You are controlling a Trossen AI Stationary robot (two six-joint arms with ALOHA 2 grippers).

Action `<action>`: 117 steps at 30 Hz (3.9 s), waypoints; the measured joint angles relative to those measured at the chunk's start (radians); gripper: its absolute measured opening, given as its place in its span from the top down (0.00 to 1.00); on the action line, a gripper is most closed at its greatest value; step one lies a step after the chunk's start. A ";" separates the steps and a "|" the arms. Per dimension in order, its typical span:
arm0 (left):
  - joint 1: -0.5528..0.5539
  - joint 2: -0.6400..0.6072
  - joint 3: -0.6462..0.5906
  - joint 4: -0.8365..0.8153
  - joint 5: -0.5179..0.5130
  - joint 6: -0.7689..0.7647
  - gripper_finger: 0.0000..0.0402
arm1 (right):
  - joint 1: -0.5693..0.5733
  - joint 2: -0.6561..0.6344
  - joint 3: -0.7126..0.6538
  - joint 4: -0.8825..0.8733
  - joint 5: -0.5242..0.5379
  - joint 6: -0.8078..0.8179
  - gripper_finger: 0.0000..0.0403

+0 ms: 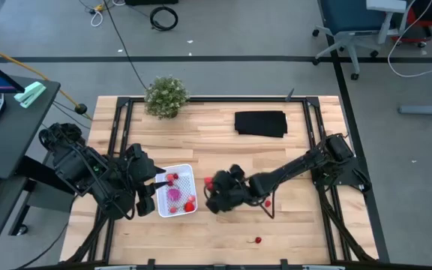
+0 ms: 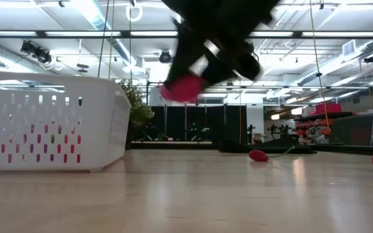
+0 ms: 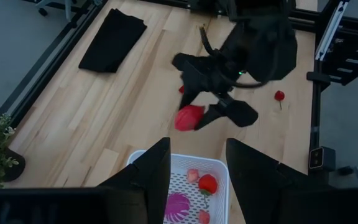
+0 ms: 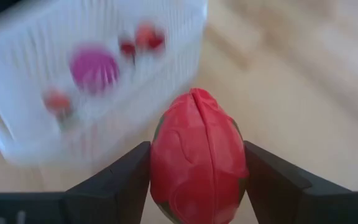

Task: Pick and placing Produce into tupperware
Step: Put the dragon fruit into the white bin, then put the top cherry into the white bin

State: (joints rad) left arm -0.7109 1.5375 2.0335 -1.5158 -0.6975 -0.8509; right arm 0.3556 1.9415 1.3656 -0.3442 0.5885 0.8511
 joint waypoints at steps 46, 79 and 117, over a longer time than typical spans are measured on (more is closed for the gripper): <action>0.005 -0.034 0.000 -0.027 -0.107 0.025 0.60 | -0.219 0.482 0.830 -0.263 -0.602 -0.489 0.42; 0.000 -0.034 0.000 -0.031 -0.107 0.028 0.60 | -0.235 0.556 0.896 -0.284 -0.702 -0.646 0.34; 0.054 0.047 0.000 0.061 -0.107 -0.014 0.60 | 0.325 -0.253 0.886 -1.224 0.167 0.000 0.49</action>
State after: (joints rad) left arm -0.6573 1.5845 2.0334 -1.4548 -0.8045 -0.8647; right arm 0.6801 1.6882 2.2519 -1.5682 0.7551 0.8515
